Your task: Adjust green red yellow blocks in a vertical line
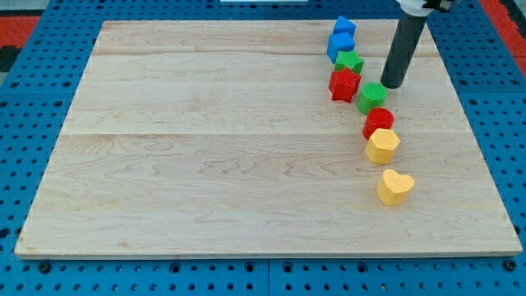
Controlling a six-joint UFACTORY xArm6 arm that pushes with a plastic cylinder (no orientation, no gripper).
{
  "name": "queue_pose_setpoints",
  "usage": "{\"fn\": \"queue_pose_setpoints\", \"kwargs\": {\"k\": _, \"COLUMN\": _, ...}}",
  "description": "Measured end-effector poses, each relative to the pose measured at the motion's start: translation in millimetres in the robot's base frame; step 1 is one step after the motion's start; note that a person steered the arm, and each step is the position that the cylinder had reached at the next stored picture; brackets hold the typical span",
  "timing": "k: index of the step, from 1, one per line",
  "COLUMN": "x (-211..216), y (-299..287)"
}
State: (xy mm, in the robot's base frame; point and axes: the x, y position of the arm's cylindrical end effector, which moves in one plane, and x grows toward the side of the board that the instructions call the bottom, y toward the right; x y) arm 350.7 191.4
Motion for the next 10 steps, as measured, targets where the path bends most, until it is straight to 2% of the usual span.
{"fn": "queue_pose_setpoints", "kwargs": {"k": 2, "x": 27, "y": -17}}
{"fn": "queue_pose_setpoints", "kwargs": {"k": 3, "x": 27, "y": -28}}
{"fn": "queue_pose_setpoints", "kwargs": {"k": 6, "x": 43, "y": -27}}
{"fn": "queue_pose_setpoints", "kwargs": {"k": 7, "x": 46, "y": -10}}
{"fn": "queue_pose_setpoints", "kwargs": {"k": 10, "x": 87, "y": -8}}
